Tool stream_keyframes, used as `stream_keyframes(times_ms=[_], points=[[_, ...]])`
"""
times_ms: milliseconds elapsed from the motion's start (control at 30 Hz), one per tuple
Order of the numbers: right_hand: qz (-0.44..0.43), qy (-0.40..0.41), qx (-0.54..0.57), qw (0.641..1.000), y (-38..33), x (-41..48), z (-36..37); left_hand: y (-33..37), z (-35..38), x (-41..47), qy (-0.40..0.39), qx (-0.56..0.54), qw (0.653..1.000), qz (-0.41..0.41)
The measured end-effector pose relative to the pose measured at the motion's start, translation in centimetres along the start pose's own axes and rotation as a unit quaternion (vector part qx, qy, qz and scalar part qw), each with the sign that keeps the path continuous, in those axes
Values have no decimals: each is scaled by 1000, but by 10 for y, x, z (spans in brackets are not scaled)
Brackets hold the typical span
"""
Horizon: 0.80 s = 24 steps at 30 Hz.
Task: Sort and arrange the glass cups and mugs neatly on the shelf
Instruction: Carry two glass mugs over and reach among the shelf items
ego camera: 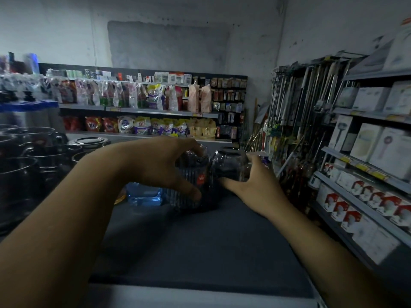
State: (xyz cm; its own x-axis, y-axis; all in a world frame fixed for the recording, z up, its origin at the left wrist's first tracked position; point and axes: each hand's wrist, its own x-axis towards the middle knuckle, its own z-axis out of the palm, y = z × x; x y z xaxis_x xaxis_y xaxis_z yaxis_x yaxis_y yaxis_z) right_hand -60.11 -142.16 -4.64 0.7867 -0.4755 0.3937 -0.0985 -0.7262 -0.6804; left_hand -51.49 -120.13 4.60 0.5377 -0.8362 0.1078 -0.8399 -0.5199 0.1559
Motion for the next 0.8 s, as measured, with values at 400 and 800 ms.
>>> stream_keyframes(times_ms=[400,800], points=[[10,0,-20,1000,-3,-5,-2,7,1,2,40,29,998,31],[86,-104,356,925,-71,-52,-27,1,-10,-39,241,-217,946,22]])
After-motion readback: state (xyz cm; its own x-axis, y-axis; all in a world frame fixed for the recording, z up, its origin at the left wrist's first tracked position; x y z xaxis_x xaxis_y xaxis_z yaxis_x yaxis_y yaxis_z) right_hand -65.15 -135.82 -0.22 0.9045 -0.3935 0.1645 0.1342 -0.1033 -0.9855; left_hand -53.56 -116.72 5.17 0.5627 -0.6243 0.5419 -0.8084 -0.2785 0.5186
